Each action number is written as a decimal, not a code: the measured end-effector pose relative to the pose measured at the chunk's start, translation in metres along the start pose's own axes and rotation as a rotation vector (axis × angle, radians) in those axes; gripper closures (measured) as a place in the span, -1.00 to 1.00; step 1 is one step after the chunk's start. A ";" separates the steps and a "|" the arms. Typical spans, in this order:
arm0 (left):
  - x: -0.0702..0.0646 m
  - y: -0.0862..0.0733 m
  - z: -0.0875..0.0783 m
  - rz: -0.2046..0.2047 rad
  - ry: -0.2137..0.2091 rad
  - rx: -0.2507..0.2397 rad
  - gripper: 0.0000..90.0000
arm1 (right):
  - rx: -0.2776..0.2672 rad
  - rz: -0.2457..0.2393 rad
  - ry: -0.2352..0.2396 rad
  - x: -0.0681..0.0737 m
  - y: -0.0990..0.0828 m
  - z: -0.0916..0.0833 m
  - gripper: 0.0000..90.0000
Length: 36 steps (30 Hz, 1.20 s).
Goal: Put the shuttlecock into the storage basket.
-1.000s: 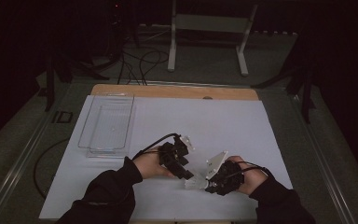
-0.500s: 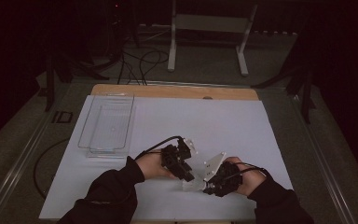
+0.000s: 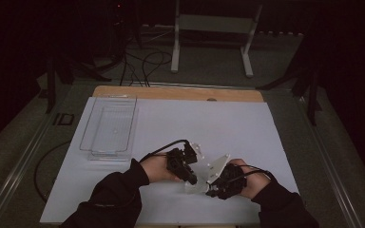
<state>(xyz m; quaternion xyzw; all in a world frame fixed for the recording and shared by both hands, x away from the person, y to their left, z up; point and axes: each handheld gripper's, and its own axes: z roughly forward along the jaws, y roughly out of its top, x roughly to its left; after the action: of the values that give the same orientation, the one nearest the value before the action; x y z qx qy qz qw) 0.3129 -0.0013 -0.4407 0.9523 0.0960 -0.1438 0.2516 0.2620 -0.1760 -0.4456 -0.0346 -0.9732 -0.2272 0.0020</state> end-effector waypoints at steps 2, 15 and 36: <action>0.000 0.000 0.000 -0.003 -0.011 0.004 0.94 | 0.005 0.000 -0.002 0.000 0.000 0.000 0.46; 0.000 0.000 -0.001 0.002 -0.025 0.025 1.00 | -0.008 -0.003 0.007 0.000 0.001 0.004 0.45; 0.001 -0.011 -0.026 -0.009 0.026 0.012 1.00 | -0.027 0.213 -0.064 -0.008 -0.011 0.010 -0.80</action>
<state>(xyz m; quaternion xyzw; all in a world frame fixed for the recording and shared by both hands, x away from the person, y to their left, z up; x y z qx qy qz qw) 0.3169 0.0210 -0.4246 0.9551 0.1024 -0.1333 0.2439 0.2698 -0.1819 -0.4599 -0.1448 -0.9605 -0.2376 -0.0054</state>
